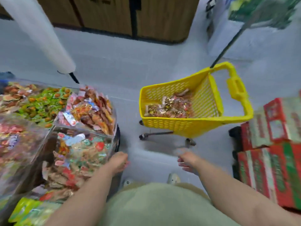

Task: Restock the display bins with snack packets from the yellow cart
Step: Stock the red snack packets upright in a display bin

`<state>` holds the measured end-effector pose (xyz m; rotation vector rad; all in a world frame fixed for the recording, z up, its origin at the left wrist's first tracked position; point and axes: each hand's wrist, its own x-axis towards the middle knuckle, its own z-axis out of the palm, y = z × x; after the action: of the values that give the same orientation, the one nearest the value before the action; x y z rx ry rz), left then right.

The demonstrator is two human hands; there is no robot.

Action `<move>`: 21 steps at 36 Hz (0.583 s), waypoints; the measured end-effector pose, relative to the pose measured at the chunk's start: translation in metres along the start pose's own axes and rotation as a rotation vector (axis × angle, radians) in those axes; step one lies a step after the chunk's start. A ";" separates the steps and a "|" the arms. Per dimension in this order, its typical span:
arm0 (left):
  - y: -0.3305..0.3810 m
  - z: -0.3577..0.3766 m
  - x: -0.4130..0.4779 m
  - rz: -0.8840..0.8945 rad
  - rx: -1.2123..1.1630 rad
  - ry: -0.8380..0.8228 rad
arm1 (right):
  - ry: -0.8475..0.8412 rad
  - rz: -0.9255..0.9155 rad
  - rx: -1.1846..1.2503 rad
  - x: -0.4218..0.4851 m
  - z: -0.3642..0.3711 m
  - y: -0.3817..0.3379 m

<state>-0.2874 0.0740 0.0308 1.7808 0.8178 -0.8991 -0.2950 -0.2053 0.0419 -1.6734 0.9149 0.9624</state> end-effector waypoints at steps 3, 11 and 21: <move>0.007 0.038 0.005 -0.008 0.144 -0.048 | 0.026 0.047 0.083 0.001 -0.044 0.031; 0.020 0.109 0.005 -0.028 0.221 -0.108 | 0.067 0.165 0.037 0.017 -0.128 0.083; 0.065 0.092 0.049 0.006 0.301 -0.034 | 0.058 0.182 0.015 0.050 -0.150 0.039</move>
<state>-0.2284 -0.0260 -0.0081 2.0187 0.6824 -1.0909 -0.2824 -0.3659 0.0167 -1.6337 1.1260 1.0295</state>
